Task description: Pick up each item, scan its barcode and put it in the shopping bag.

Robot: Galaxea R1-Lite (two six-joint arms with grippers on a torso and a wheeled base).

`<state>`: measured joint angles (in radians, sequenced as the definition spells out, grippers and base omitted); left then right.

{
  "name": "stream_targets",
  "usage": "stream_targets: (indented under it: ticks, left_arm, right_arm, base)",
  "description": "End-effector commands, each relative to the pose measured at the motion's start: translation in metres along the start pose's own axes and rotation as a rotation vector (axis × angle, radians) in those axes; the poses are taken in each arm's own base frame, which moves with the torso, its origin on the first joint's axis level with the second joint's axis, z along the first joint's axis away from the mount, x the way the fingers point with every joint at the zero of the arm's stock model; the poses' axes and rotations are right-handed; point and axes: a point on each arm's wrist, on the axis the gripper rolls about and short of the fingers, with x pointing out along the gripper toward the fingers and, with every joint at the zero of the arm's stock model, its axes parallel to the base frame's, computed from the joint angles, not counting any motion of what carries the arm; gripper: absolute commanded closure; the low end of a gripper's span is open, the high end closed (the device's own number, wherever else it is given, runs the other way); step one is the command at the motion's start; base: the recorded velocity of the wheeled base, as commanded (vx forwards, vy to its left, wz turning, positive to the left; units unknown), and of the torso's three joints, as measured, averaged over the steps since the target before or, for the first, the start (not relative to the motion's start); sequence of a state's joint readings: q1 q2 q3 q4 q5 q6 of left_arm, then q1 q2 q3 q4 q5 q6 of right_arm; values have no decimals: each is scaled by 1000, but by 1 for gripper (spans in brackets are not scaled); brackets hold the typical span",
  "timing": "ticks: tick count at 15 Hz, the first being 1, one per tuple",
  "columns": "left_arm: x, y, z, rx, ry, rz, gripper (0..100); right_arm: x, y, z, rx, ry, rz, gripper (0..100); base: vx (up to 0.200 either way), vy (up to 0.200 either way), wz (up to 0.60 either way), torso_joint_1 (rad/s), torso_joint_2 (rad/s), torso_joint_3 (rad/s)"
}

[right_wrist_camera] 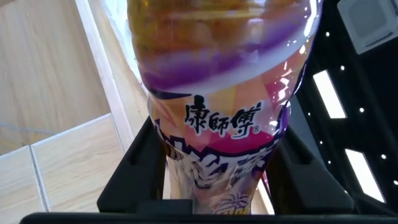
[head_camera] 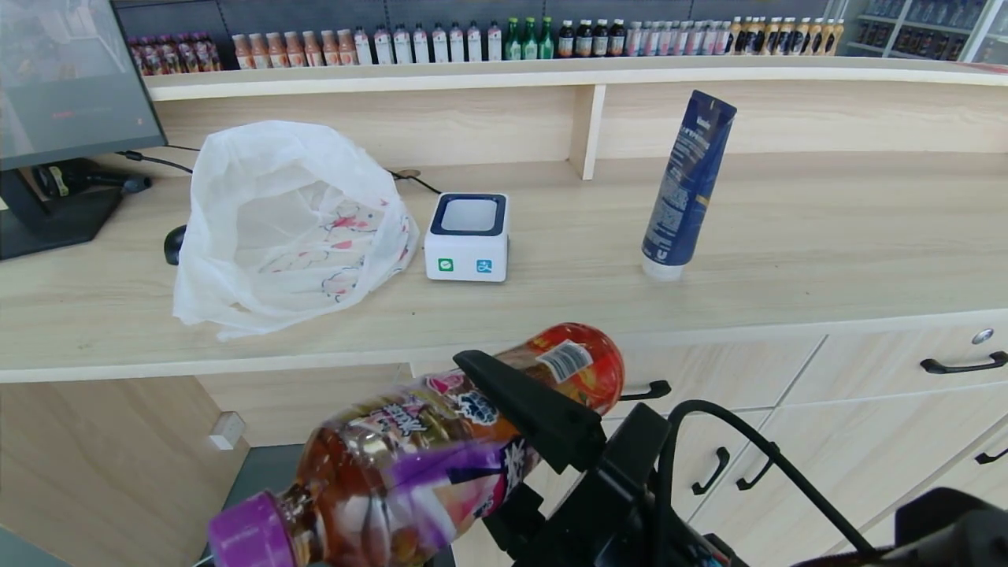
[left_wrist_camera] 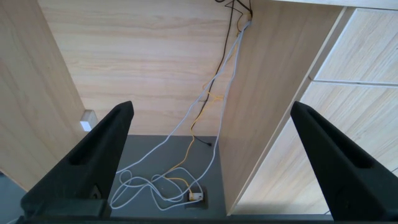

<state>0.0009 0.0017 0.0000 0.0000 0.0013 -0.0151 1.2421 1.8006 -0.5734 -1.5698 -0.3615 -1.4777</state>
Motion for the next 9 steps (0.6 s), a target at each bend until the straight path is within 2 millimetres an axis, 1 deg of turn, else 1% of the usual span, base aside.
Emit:
stream_targets:
  ticks: [1,4,9]
  left_arm:
    - [0,0,0,0,0,1,0]
    - [0,0,0,0,0,1,0]
    - [0,0,0,0,0,-1,0]
  right_arm:
    - [-1,-2,1,-10,-9,-6,100]
    - [-1,3,1,-46,-39,14,100]
    - [-1,3,1,-58,-40,13,100]
  base:
    - [0,0,0,0,0,0]
    - [0,0,0,0,0,0]
    - [0,0,0,0,0,0]
